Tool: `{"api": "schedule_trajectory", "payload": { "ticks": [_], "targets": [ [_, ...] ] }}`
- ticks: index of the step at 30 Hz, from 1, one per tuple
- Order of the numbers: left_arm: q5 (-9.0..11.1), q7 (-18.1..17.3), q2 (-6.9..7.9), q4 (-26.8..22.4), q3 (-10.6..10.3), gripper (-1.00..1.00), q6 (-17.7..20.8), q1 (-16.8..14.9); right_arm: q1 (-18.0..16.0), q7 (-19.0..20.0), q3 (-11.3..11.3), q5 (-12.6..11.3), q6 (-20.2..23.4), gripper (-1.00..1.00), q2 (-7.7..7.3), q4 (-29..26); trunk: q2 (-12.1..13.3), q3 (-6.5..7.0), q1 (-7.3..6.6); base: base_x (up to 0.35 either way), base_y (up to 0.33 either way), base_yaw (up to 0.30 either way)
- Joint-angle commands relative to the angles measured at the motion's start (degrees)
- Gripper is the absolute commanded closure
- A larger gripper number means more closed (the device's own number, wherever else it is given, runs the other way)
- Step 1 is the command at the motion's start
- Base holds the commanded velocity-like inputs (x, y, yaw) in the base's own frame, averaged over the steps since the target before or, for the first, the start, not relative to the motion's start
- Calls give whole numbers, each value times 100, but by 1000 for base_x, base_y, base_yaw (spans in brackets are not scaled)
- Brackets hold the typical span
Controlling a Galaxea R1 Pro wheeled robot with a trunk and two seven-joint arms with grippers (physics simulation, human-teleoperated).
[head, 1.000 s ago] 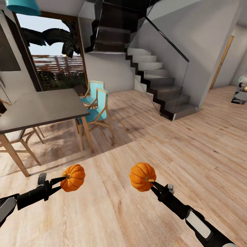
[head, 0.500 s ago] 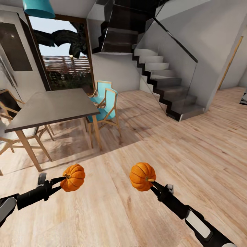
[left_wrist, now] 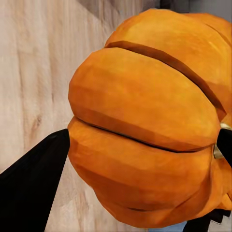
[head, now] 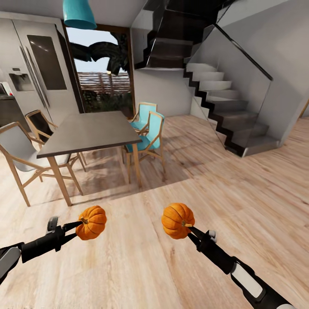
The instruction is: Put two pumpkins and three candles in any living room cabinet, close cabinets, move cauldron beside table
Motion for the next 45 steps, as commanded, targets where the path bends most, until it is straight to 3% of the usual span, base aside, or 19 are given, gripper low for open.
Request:
{"api": "schedule_trajectory", "payload": {
  "ticks": [1, 18, 45],
  "targets": [
    [96, -5, 5, 2, -16, 100, 56, -9, -5, 18, 25, -63, 50, 100, -7, -1, -3, 0, -1, 0, 0, 242],
    [96, -5, 5, 2, -16, 100, 59, -9, -5, 25, 25, -68, 48, 100, -30, 1, -3, 35, -1, 0, 0, 145],
    [96, -5, 5, 2, -16, 100, 55, -9, -5, 9, 25, -63, 59, 100, -7, -1, -3, 35, -1, -33, 0, 271]
  ]
}}
